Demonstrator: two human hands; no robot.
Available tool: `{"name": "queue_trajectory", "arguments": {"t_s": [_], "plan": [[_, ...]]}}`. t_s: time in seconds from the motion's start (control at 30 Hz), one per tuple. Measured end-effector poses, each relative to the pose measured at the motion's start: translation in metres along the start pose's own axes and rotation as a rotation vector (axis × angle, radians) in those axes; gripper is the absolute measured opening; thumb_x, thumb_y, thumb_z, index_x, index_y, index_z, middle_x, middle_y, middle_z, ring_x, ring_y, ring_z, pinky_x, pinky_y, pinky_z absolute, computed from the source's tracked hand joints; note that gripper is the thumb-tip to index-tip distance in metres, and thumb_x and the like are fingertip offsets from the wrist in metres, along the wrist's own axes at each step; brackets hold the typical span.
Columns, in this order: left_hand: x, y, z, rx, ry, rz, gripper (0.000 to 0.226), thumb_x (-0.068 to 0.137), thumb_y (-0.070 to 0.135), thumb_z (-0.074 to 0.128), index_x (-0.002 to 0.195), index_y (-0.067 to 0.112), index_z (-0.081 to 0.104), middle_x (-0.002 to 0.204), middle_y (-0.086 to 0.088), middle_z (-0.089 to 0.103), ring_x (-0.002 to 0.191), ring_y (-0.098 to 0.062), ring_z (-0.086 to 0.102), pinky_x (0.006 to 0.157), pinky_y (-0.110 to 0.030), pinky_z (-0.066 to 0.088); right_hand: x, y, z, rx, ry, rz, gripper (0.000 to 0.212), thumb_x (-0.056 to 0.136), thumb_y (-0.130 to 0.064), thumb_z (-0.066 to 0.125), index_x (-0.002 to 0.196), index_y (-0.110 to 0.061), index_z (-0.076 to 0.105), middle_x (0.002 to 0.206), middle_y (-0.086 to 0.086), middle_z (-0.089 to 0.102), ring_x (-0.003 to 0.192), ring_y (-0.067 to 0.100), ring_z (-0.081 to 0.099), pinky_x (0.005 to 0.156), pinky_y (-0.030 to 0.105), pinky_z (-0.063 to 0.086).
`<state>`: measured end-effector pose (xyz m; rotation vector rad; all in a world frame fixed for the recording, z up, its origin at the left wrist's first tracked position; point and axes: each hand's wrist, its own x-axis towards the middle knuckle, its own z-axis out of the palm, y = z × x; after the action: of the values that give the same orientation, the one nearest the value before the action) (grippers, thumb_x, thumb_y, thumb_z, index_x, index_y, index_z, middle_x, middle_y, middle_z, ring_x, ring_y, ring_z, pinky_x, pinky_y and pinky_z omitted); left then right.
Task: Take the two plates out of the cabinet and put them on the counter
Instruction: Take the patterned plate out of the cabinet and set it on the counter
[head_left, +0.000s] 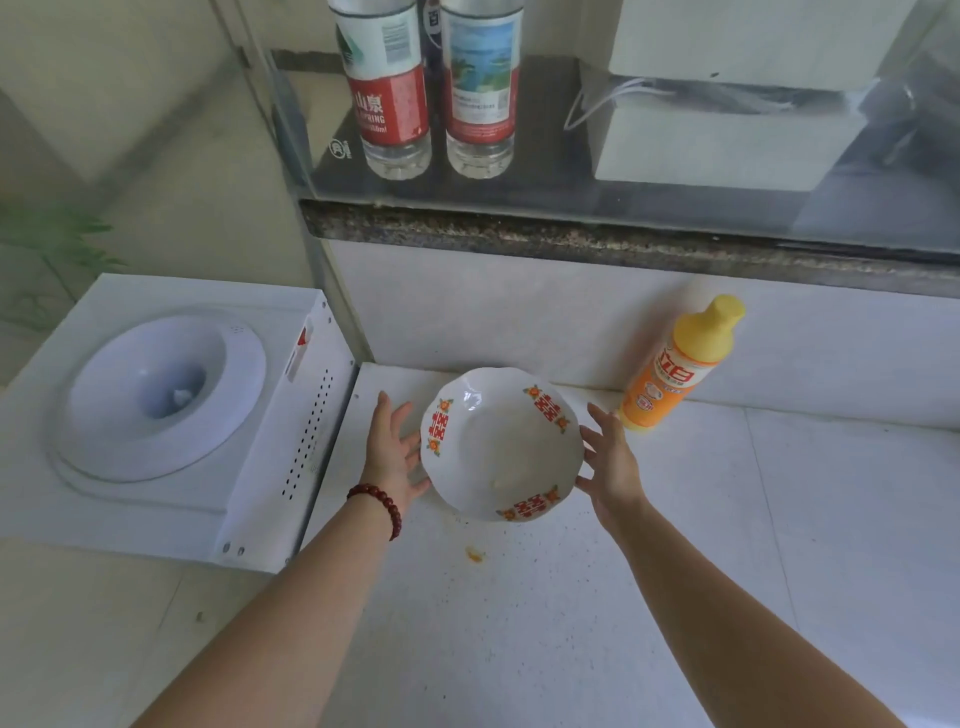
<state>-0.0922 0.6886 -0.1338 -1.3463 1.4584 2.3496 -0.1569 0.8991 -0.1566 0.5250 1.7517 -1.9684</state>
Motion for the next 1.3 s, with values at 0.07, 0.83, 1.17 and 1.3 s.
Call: {"name": "queue_trajectory", "arguments": {"t_s": [0.07,0.83,1.17,1.3], "plan": [[0.003,0.000,0.001,0.000,0.001,-0.004,0.066,0.083,0.071,0.023,0.135,0.035,0.041,0.146,-0.009,0.041,0.132,-0.028,0.039,0.102,-0.055,0.030,0.003,0.000,-0.001,0.001,0.001,0.010,0.054,0.097,-0.052,0.022,0.143,-0.025,0.031,0.150,0.011,0.035,0.136,0.033,0.034,0.102,0.055,0.032],[-0.063,-0.011,-0.010,0.089,-0.050,0.268,0.054,0.089,0.053,0.039,0.139,0.033,0.038,0.153,0.006,0.029,0.141,-0.016,0.023,0.113,-0.049,0.019,-0.062,0.011,-0.007,-0.059,0.105,-0.155,0.046,0.092,-0.030,0.051,0.135,-0.016,0.045,0.137,0.004,0.048,0.113,0.017,0.044,0.099,0.040,0.041],[-0.171,-0.063,-0.073,0.088,-0.235,0.334,0.046,0.089,0.050,0.041,0.133,0.036,0.045,0.146,0.007,0.039,0.135,-0.017,0.032,0.106,-0.045,0.025,-0.206,0.064,-0.015,0.109,0.129,-0.271,0.026,0.090,-0.025,0.057,0.115,-0.020,0.057,0.106,-0.008,0.059,0.113,0.021,0.053,0.086,0.034,0.049],[-0.220,-0.095,-0.105,0.127,-0.313,0.362,0.044,0.090,0.048,0.039,0.131,0.035,0.047,0.142,0.004,0.042,0.132,-0.019,0.036,0.107,-0.046,0.027,-0.275,0.104,-0.018,0.095,0.134,-0.318,0.021,0.093,-0.025,0.054,0.113,-0.020,0.057,0.109,-0.005,0.058,0.115,0.023,0.054,0.094,0.037,0.049]]}}
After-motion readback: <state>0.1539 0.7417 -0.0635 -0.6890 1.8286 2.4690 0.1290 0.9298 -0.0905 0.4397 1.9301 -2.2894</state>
